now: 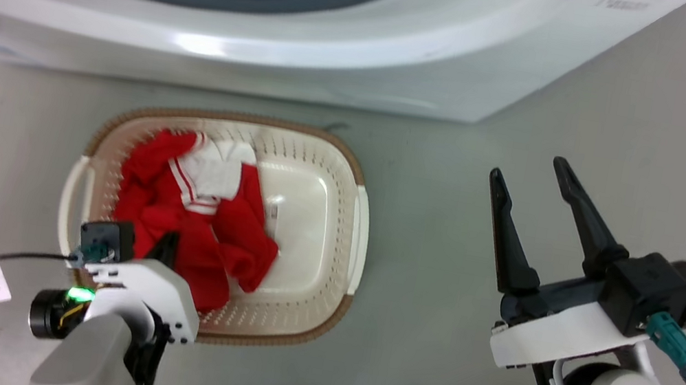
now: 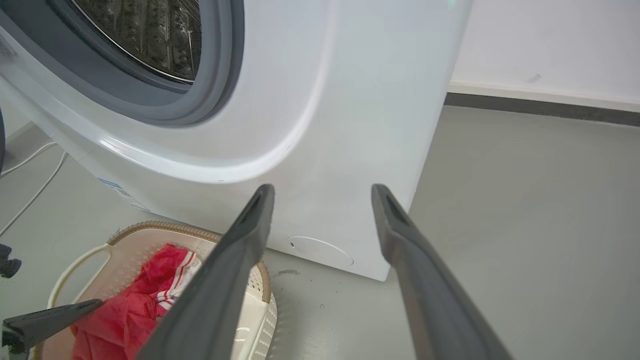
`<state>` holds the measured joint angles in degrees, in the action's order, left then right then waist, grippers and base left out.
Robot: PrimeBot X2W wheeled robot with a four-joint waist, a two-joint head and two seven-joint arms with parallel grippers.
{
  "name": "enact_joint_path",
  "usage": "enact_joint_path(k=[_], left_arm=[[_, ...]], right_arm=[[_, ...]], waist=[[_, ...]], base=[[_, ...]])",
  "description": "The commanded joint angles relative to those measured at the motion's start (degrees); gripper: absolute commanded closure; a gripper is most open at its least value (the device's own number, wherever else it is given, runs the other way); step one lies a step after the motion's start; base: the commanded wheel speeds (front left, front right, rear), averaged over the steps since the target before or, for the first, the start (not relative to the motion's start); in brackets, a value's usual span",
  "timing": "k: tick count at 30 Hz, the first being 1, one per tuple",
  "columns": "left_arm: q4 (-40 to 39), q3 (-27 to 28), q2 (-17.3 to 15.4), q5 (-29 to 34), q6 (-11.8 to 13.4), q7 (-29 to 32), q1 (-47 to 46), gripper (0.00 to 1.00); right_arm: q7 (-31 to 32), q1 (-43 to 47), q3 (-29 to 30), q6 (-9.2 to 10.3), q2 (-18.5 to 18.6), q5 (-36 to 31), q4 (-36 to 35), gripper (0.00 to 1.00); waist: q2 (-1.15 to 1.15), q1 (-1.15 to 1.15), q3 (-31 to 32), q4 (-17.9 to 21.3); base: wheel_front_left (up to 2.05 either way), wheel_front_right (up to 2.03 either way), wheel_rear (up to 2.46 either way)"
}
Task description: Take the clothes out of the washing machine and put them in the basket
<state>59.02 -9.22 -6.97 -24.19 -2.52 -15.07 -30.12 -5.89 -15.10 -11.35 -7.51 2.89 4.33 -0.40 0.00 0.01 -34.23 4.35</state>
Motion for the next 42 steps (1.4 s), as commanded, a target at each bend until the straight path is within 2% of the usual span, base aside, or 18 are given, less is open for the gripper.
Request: enact_joint_path(k=[1, 8, 9, 10, 11, 18, 25, 34, 42], left_arm=[[1.01, 0.4, -0.17, 0.4, -0.07, -0.12, -1.78, 1.0], [7.09, 0.34, 0.18, 1.42, -0.89, -0.13, -7.5, 1.0], [7.49, 0.29, -0.01, 1.6, -0.66, -0.13, -8.19, 0.95], [7.75, 0.24, -0.15, 1.94, -0.47, -0.13, -8.61, 0.33], [7.93, -0.3, -0.37, 2.69, -0.55, -0.13, -8.73, 0.0], [6.24, 0.75, 0.0, 3.21, -0.57, -0.14, -4.99, 0.0], [-0.86, 2.97, 0.55, 5.12, -0.38, -0.14, 1.61, 0.0], [-15.12, 5.2, 1.14, 10.0, -0.63, -0.14, 8.47, 0.0], [-30.23, 6.33, 1.55, 15.02, 0.56, -0.14, 12.6, 0.0]], right_arm=[[-0.33, -1.41, -0.21, 0.04, -0.03, -0.33, -0.59, 0.0], [-0.22, -2.82, -0.78, 0.04, -0.04, -1.32, -0.81, 0.0], [-0.28, -2.89, -0.85, 0.04, -0.04, -1.4, -0.62, 0.0], [-0.38, -2.91, -0.89, 0.04, -0.03, -1.37, -0.35, 0.0], [-0.5, -2.92, -0.89, 0.04, -0.03, -1.33, 0.02, 0.0], [-2.05, -2.48, -1.17, 0.04, -0.03, 0.26, 3.4, 0.0], [-2.55, 0.38, 0.19, 0.04, -0.03, 1.66, 6.13, 0.0], [-1.22, 5.1, 3.24, 0.04, -0.03, 0.76, 6.61, 0.0], [0.27, 9.34, 6.64, 0.04, -0.03, 0.93, 4.67, 0.0]], waist=[[0.0, -0.01, -4.57, 1.67], [0.0, -0.01, -8.56, 1.93], [0.0, -0.01, -8.69, 1.89], [0.0, -0.01, -8.65, 1.86], [0.0, -0.01, -8.34, 1.82], [0.0, -0.01, -1.0, 1.08], [0.0, -0.01, 10.01, -0.97], [0.0, -0.01, 21.75, -3.55], [0.0, -0.01, 27.46, -4.29]], base=[[0.0, 0.0, 0.0], [0.0, 0.0, 0.0], [0.0, 0.0, 0.0], [0.0, 0.0, 0.0], [0.0, 0.0, 0.0], [0.0, 0.0, 0.0], [0.0, 0.0, 0.0], [0.0, 0.0, 0.0], [0.0, 0.0, 0.0]])
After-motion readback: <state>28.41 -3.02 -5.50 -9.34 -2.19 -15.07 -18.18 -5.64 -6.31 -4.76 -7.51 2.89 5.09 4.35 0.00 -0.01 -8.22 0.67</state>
